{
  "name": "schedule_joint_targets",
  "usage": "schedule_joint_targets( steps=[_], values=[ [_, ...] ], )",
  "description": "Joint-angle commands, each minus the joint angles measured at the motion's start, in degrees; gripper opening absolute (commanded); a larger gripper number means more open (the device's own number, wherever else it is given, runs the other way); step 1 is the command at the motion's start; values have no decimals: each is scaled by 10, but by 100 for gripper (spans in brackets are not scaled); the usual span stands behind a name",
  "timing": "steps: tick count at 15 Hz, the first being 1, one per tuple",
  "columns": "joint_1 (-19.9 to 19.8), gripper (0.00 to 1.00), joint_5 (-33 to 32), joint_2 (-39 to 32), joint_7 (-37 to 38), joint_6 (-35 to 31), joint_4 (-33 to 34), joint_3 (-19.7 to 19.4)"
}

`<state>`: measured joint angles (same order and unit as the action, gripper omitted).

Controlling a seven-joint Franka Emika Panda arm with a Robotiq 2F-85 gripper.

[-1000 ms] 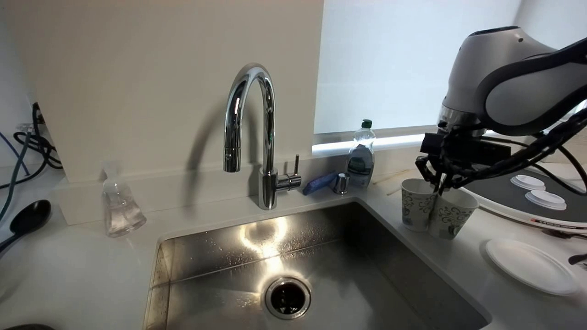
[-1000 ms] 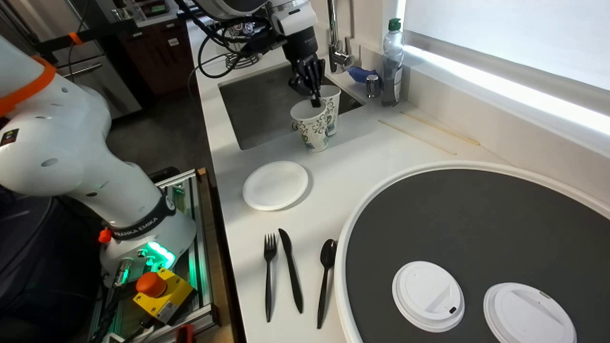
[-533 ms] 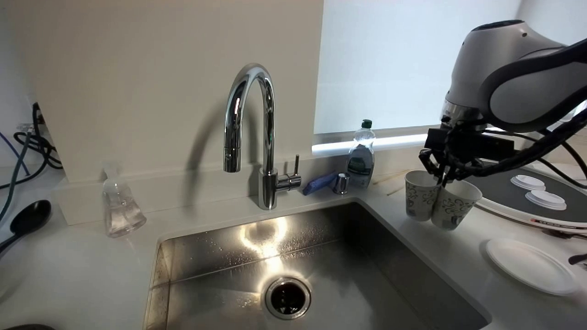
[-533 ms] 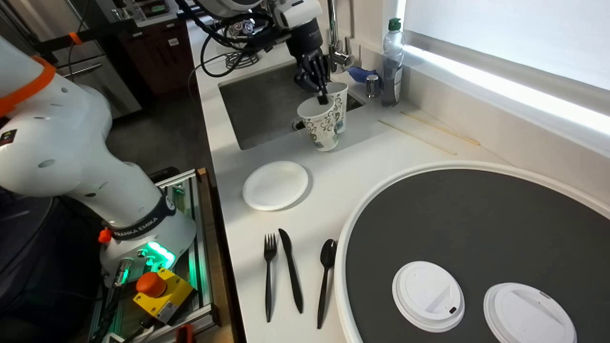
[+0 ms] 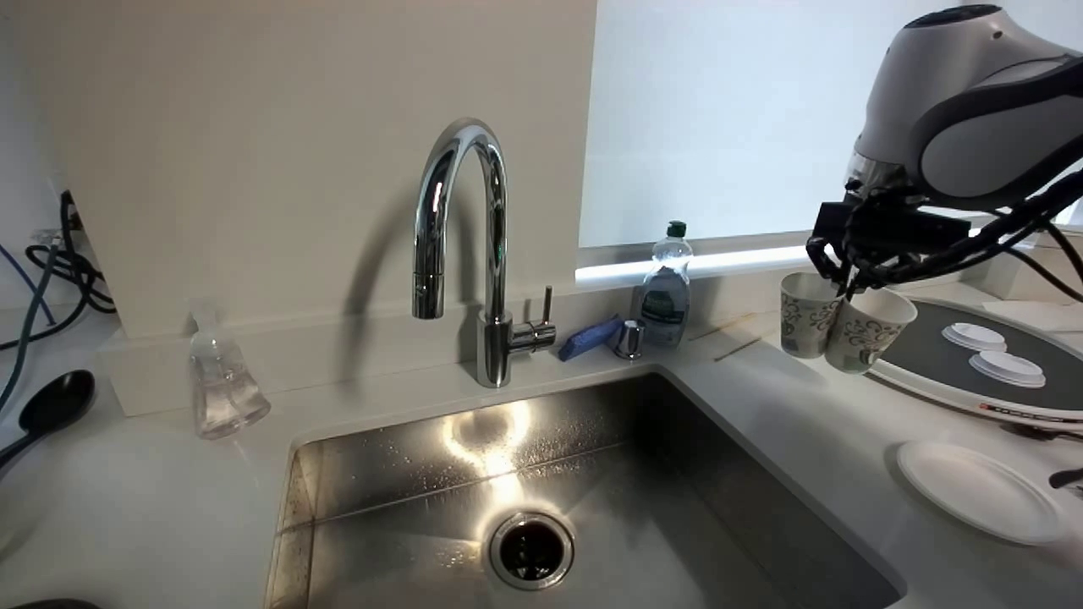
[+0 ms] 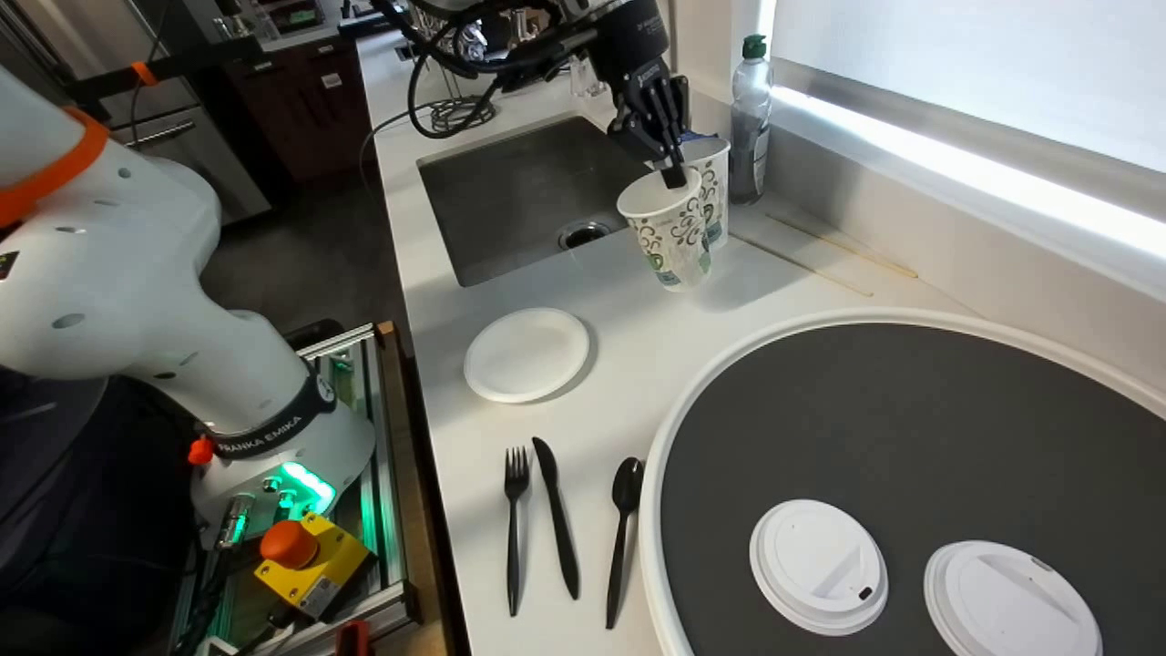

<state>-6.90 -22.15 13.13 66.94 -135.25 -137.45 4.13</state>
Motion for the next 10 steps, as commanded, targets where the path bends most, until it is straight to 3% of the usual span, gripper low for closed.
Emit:
schedule_joint_targets(
  steps=[1, 10],
  values=[
    [-19, 1, -21, -29, -8, -5, 30, -19],
    [-35, 1, -39, -105, -21, 2, 103, -73]
  ],
)
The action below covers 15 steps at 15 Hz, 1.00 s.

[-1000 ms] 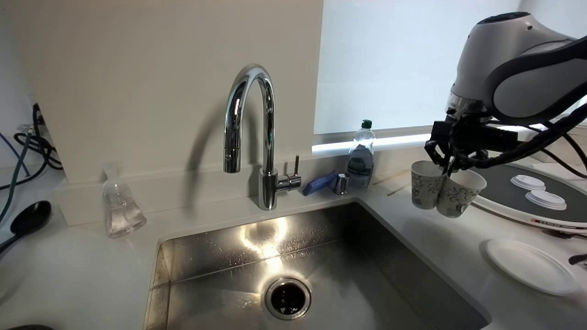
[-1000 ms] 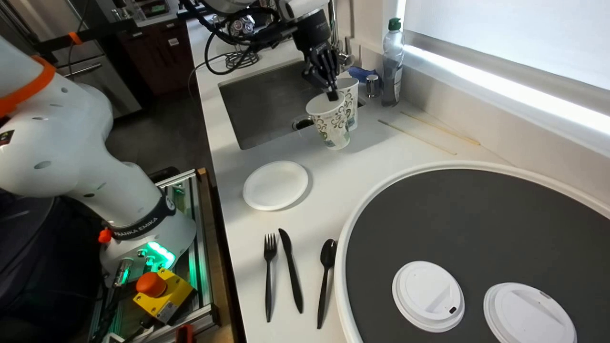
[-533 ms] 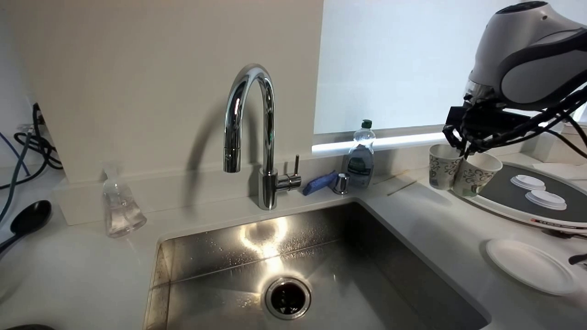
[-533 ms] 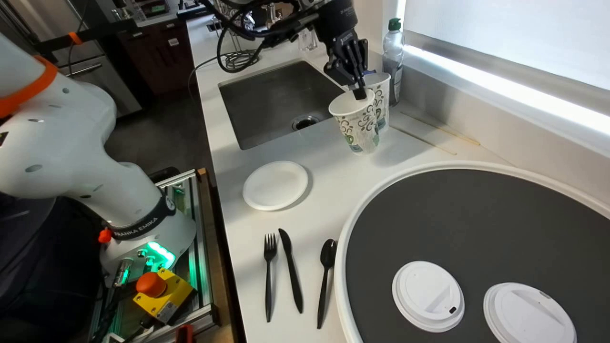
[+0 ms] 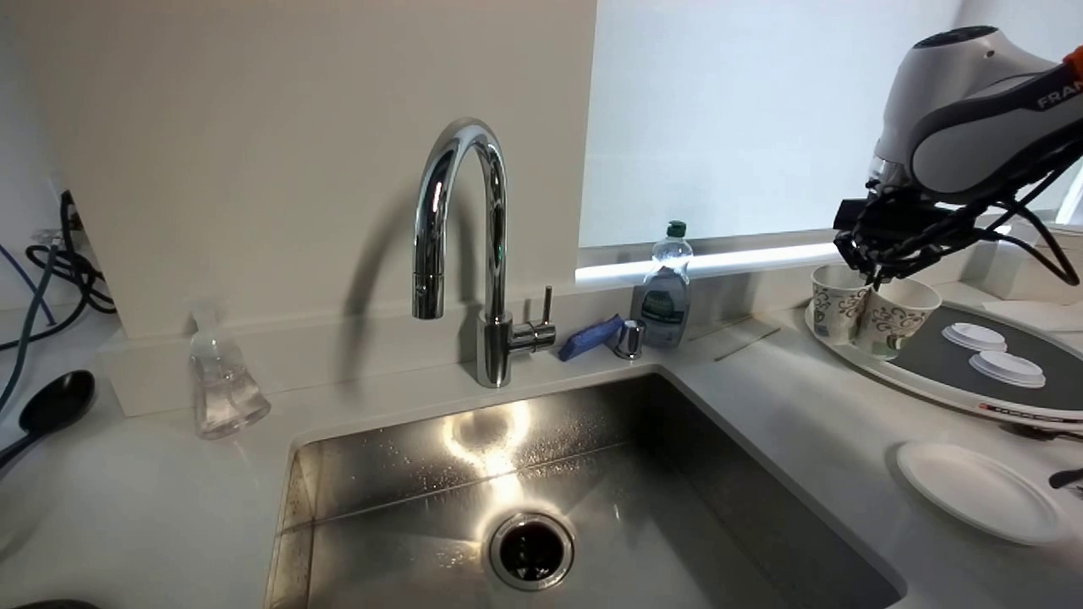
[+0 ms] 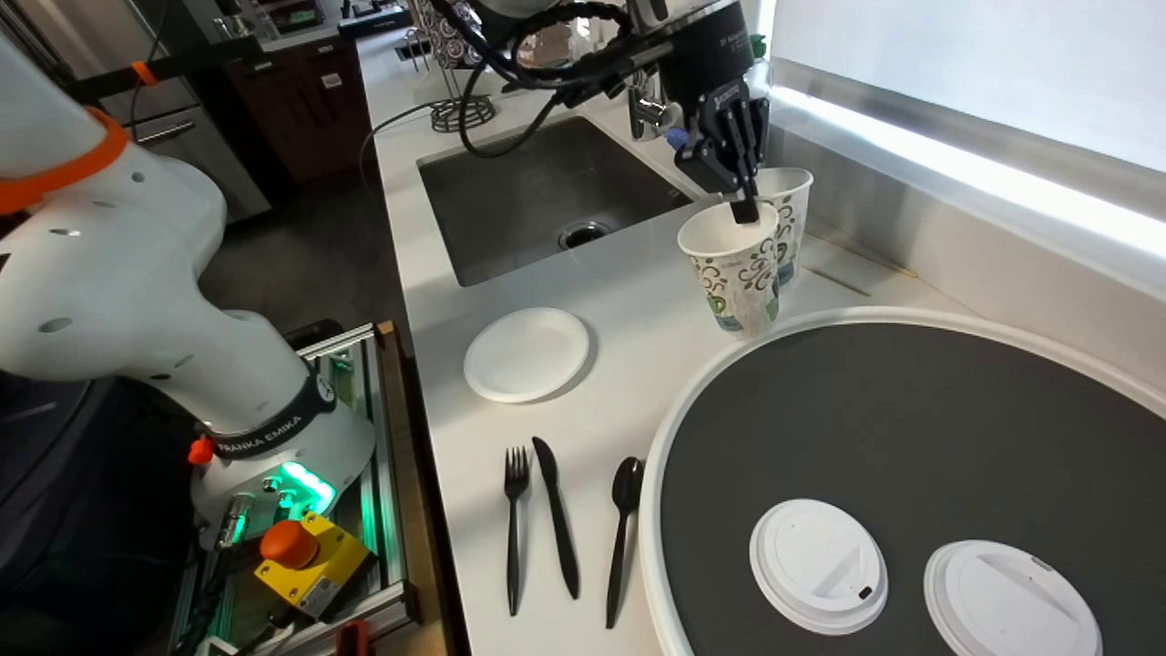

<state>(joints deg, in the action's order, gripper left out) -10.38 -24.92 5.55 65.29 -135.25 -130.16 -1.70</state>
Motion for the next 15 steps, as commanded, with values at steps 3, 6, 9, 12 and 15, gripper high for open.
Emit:
schedule_joint_targets(
  steps=[3, 6, 9, 12, 15],
  values=[
    [1, 1, -8, -47, -11, 4, 51, -31],
    [1, 1, -1, -60, -18, 7, 65, -47],
    [1, 1, 1, -68, -24, 12, 76, -59],
    [2, 1, 8, -75, -34, 16, 83, -69],
    [3, 1, 15, -81, -47, 25, 89, -75]
  ],
)
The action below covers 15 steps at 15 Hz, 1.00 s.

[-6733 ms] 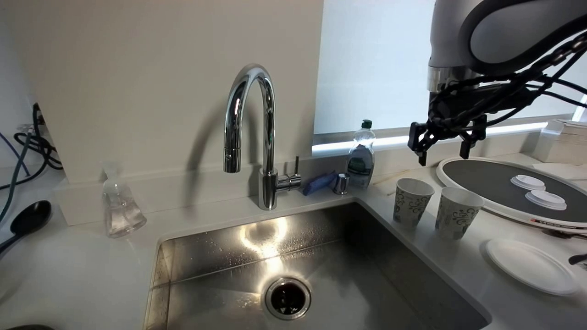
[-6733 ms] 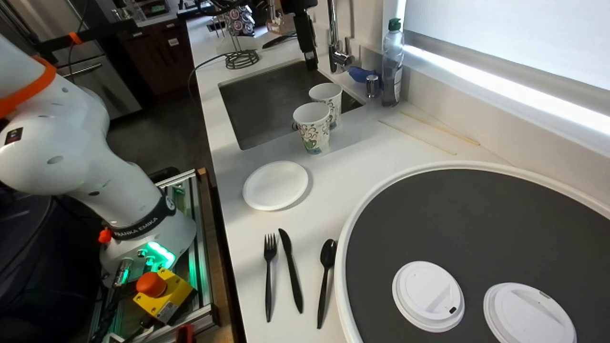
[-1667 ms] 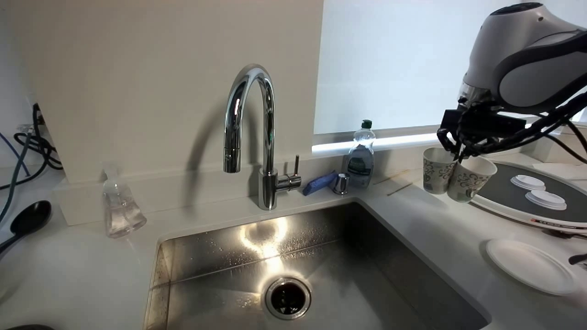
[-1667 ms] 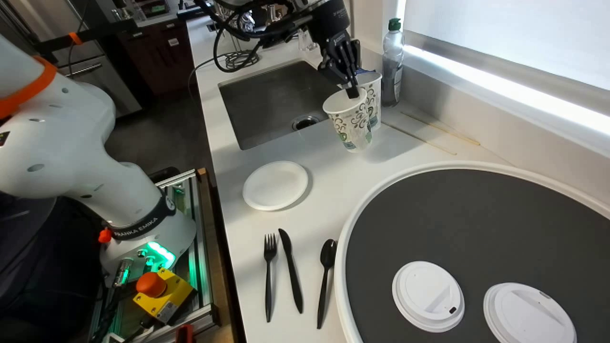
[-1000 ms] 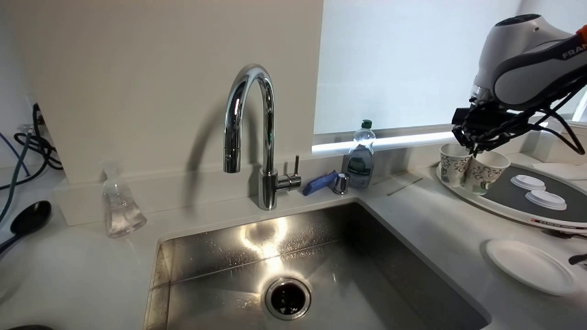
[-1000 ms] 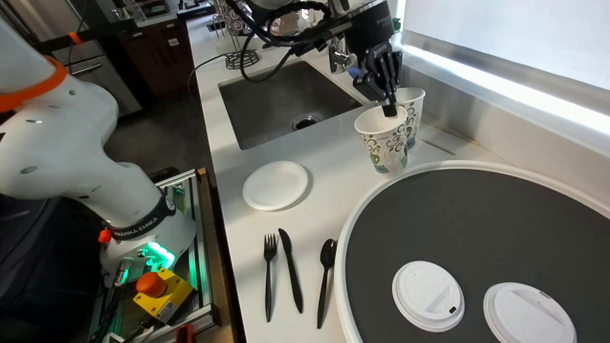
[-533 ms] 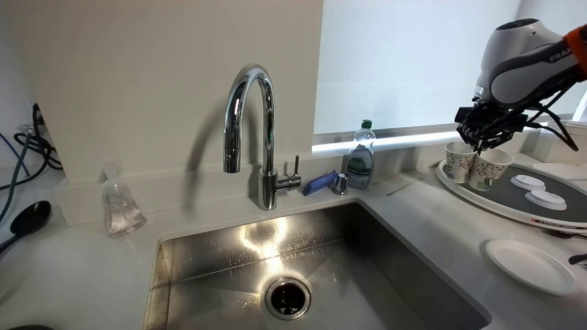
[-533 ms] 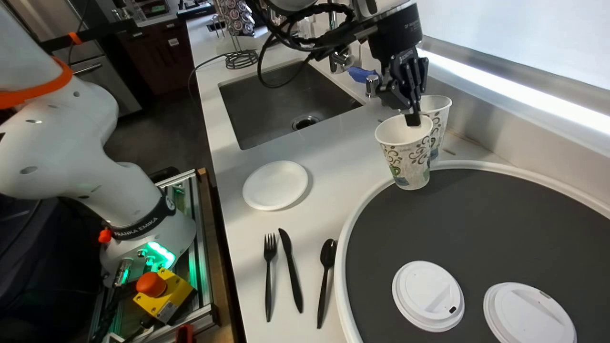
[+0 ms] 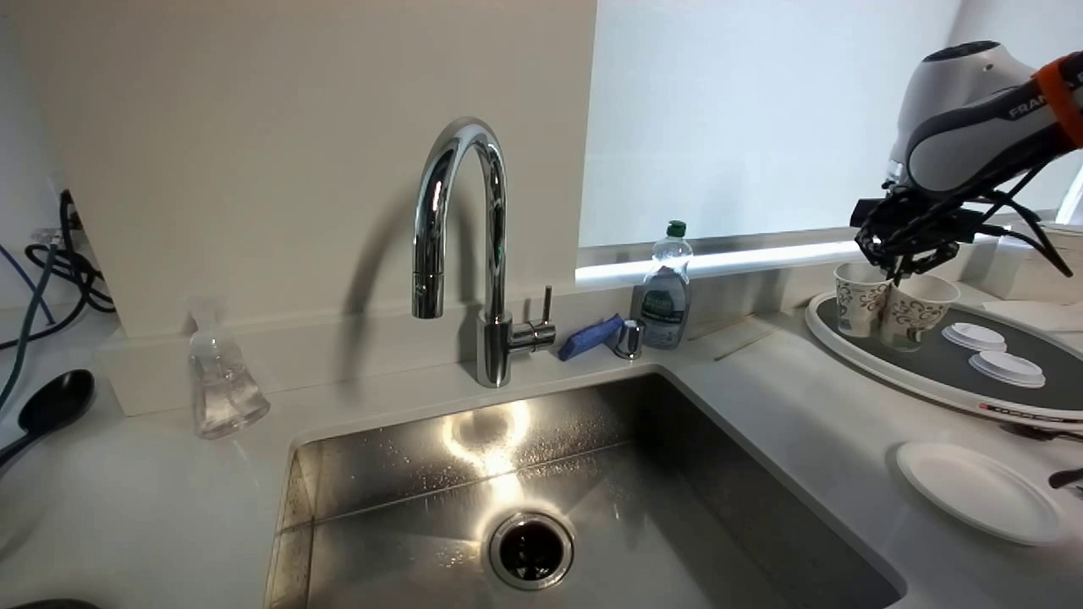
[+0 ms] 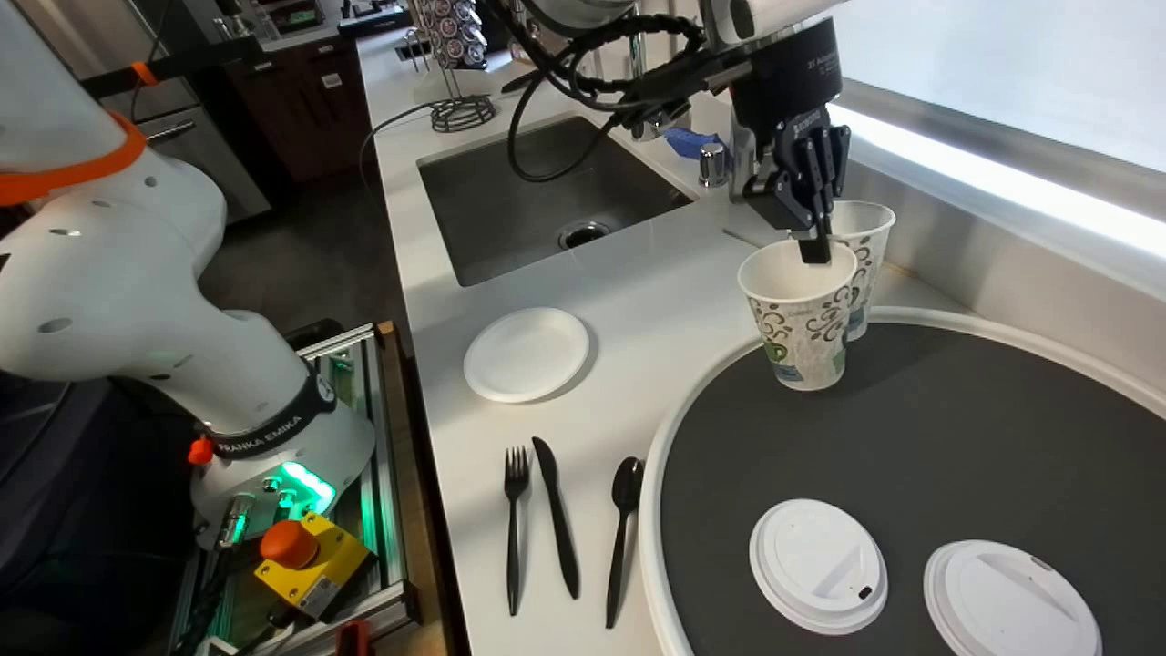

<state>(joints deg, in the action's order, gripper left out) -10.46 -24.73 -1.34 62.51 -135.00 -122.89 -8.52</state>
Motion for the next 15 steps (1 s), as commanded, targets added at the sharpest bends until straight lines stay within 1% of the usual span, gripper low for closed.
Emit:
schedule_joint_targets(
  steps=[1, 9, 15],
  values=[
    [4, 1, 16, -13, -25, 26, 17, -8],
    [5, 1, 24, -23, -52, 48, 23, -11],
    [5, 1, 35, -30, -65, 52, 24, -14]
  ],
)
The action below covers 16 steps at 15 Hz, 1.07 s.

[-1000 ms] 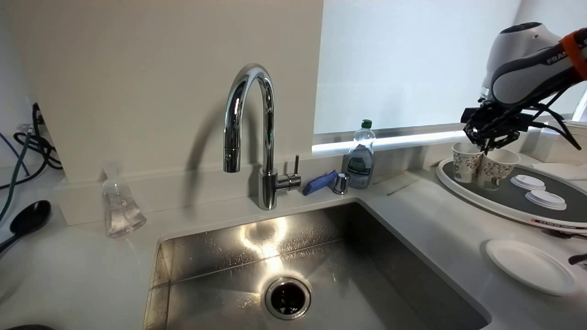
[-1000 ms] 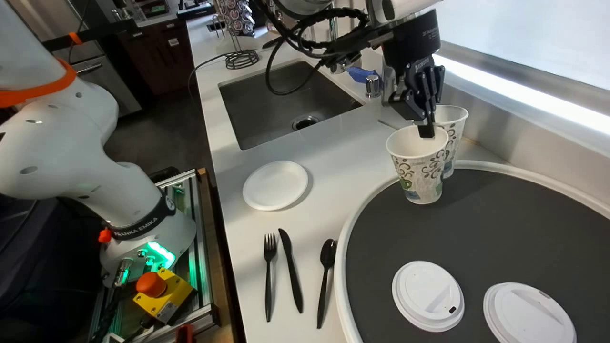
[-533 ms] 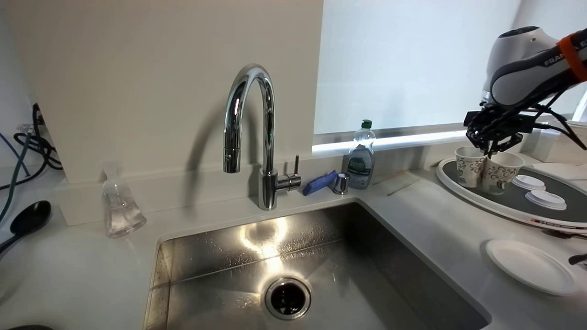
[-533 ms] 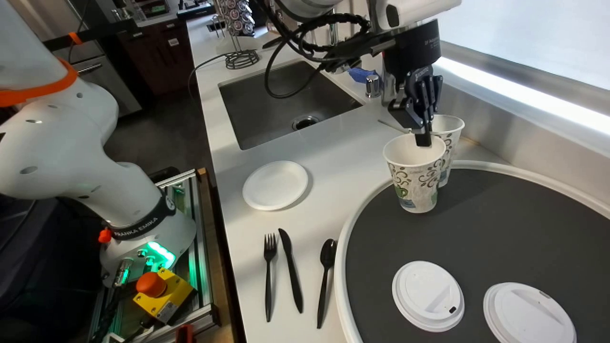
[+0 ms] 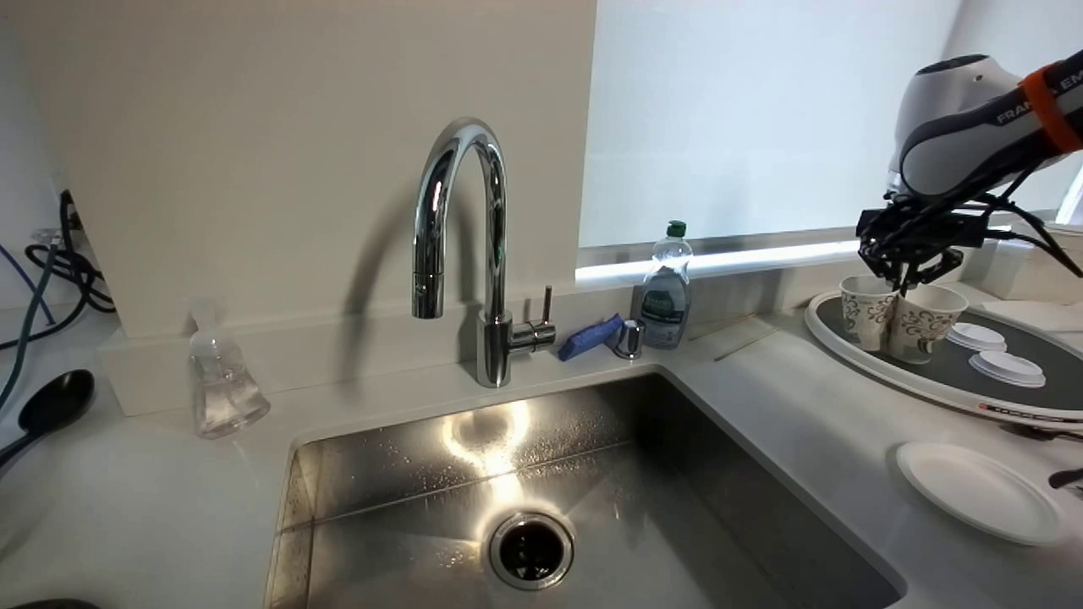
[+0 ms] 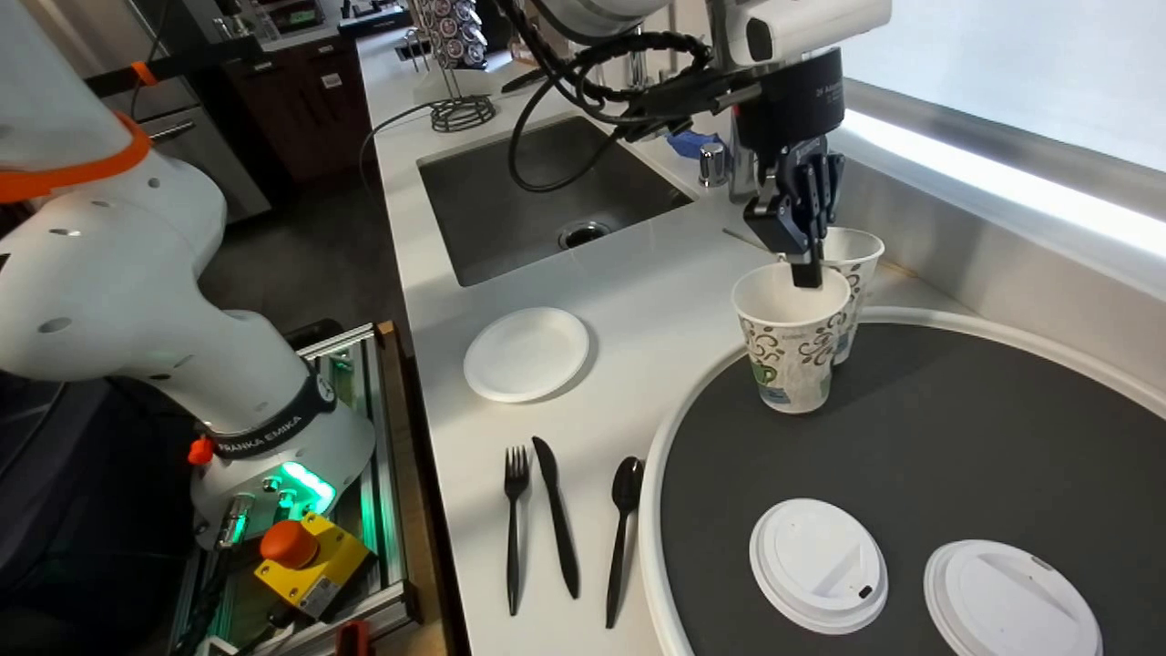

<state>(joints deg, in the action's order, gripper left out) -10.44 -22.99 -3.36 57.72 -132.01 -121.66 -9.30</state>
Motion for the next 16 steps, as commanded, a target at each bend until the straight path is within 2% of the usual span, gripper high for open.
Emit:
schedule_joint_targets(
  steps=[1, 7, 8, 9, 13, 16],
  values=[
    [5, 1, 19, -11, -16, 23, 13, -7],
    [3, 1, 30, -12, -8, 36, 15, -13],
    [3, 12, 31, -12, -9, 38, 16, -14],
    [3, 31, 32, -12, -9, 41, 17, -14],
    [3, 57, 35, -15, -12, 55, 17, -17],
    [4, 81, 35, -18, -12, 61, 18, -18]
  ],
)
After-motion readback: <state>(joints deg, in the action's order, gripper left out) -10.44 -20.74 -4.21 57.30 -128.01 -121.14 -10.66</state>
